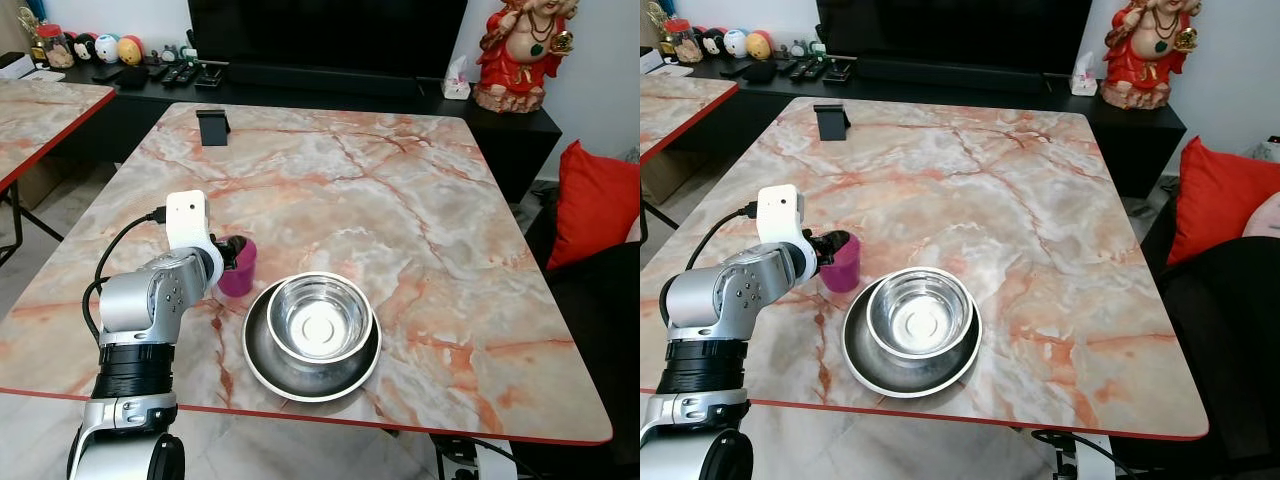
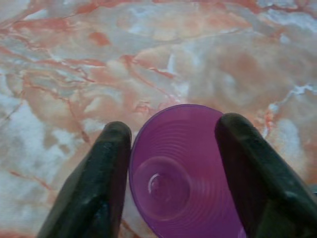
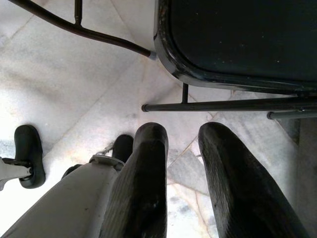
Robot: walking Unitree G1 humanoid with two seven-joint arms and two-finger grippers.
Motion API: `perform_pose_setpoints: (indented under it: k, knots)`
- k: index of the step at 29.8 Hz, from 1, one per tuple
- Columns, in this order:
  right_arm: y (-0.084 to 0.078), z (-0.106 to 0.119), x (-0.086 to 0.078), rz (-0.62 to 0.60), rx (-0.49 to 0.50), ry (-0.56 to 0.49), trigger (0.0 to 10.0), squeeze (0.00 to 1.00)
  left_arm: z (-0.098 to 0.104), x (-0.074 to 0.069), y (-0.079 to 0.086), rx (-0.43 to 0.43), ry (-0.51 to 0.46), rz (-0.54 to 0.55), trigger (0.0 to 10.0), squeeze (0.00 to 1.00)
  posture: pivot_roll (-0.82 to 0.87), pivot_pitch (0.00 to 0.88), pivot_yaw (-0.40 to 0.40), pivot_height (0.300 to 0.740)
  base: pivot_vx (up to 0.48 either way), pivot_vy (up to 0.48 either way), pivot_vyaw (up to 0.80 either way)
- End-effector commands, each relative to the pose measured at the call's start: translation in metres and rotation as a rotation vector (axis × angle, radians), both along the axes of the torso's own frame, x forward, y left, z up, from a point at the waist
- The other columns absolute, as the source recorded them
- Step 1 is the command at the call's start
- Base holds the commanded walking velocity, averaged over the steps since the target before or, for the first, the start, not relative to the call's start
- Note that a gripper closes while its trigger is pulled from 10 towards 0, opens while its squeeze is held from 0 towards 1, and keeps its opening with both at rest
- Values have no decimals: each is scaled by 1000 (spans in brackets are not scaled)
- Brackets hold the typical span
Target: Setting the table
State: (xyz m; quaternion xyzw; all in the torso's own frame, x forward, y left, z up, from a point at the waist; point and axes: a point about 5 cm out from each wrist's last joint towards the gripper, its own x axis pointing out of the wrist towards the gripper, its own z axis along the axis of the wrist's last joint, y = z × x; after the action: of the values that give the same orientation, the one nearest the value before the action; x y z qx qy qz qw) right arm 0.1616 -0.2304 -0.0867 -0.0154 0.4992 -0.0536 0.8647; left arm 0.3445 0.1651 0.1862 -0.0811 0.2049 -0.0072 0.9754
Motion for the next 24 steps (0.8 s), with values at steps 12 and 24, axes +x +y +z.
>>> perform_pose_setpoints:
  k: [12, 24]
  knots:
    - [-3, 1, 1, 3, -10, 3, 10000, 0, 15, 2, 0, 14, -68, -3, 10000, 0, 89, 0, -46, 740, 0, 0, 0]
    - [-3, 1, 1, 7, -8, 5, 10000, 0, 16, 3, 4, 73, -92, 21, 10000, 0, 89, 0, -48, 740, 0, 0, 0]
